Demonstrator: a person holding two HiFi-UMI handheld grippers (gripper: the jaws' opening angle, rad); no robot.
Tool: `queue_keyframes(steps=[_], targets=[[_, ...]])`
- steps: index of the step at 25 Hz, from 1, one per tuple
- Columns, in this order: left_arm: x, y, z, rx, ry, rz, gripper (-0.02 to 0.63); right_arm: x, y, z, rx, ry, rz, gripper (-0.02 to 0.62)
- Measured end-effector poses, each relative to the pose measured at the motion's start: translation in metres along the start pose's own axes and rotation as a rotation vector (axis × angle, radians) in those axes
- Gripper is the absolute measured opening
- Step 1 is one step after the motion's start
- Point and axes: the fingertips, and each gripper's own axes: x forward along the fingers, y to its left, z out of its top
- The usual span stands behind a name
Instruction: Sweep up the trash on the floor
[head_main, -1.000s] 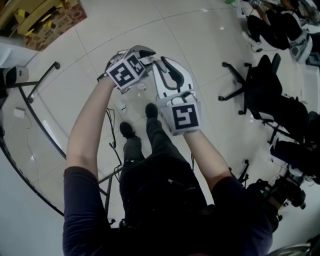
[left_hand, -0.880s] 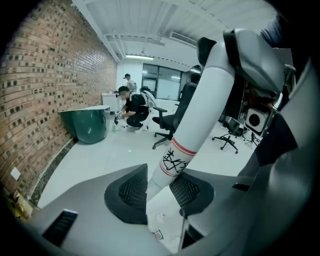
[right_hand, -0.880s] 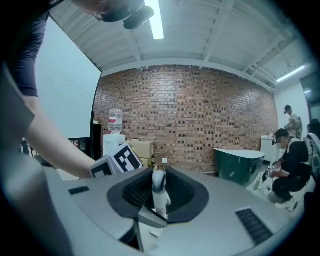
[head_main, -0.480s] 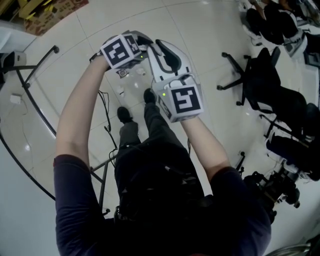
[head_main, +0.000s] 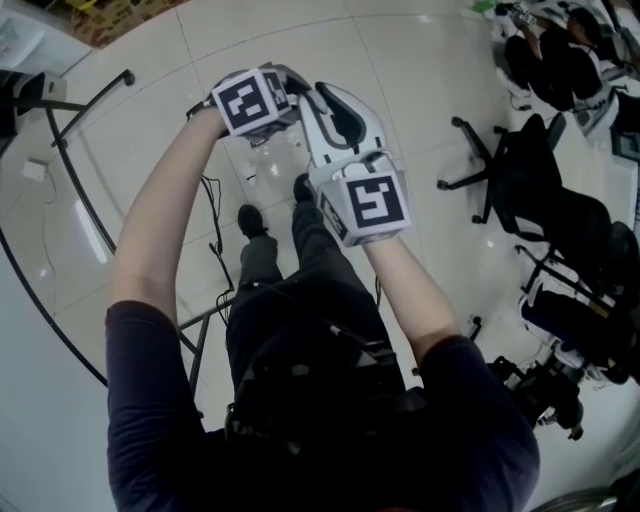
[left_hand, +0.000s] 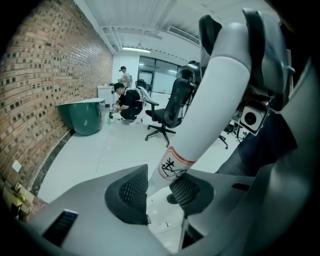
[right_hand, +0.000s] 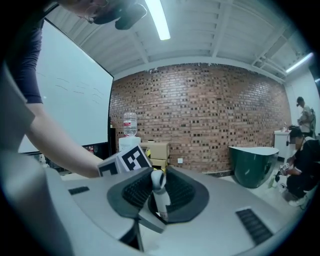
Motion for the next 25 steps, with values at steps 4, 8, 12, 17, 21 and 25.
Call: queue_keyframes(steps=[4, 8, 12, 17, 21, 25], targets=[[-0.01, -0.006, -0.003, 0.011, -0.016, 0.009, 0.118, 0.002, 0.009, 0.003, 0.015, 0.002, 0.014, 0.089], [-0.02, -0.007, -0.01, 0.032, -0.026, 0.032, 0.11, 0.009, 0.022, 0.005, 0.012, 0.001, 0.032, 0.089], [-0.024, 0.004, -0.006, 0.057, -0.059, 0.122, 0.094, 0.018, 0.018, 0.01, -0.019, -0.016, 0.044, 0.089], [-0.032, 0.022, 0.015, 0.056, -0.149, 0.205, 0.087, 0.025, 0.001, 0.03, -0.082, -0.067, 0.023, 0.089], [-0.038, 0.024, 0.04, 0.079, -0.207, 0.218, 0.091, 0.016, -0.017, 0.048, -0.157, -0.118, -0.037, 0.087], [-0.04, 0.027, 0.052, 0.129, -0.213, 0.256, 0.115, 0.015, -0.034, 0.049, -0.158, -0.119, -0.075, 0.087]])
